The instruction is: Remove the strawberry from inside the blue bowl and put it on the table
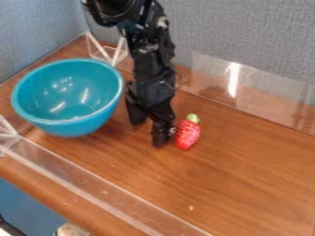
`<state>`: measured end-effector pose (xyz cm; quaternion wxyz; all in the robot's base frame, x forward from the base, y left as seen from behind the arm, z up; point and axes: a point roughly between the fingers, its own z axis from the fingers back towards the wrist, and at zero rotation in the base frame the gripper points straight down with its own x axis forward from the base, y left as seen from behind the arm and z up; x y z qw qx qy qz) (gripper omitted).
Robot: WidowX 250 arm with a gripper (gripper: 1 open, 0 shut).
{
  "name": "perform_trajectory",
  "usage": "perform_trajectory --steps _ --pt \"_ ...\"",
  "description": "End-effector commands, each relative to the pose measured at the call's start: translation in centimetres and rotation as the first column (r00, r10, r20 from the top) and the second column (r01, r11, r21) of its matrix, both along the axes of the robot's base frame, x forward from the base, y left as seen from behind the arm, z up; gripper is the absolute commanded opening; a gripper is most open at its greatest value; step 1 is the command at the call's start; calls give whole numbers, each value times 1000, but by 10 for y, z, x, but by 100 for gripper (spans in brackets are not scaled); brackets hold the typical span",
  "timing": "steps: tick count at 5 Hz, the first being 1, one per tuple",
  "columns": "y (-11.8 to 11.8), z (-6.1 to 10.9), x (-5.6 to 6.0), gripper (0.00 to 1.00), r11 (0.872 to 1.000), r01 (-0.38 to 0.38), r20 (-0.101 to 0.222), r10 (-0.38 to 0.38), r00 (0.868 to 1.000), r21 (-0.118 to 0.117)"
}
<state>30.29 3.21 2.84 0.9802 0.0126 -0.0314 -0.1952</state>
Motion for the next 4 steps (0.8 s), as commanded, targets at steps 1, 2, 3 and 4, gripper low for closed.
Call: perform_trajectory --steps 1,2,3,4 --pt "-4 11 15 100 1000 8 56 -7 998 -7" --pt "-8 9 18 100 1000 13 57 -12 998 -21" --pt "-13 6 22 100 999 21 59 -19 998 -37" --pt "-17 4 27 100 999 25 58 -22 998 -48"
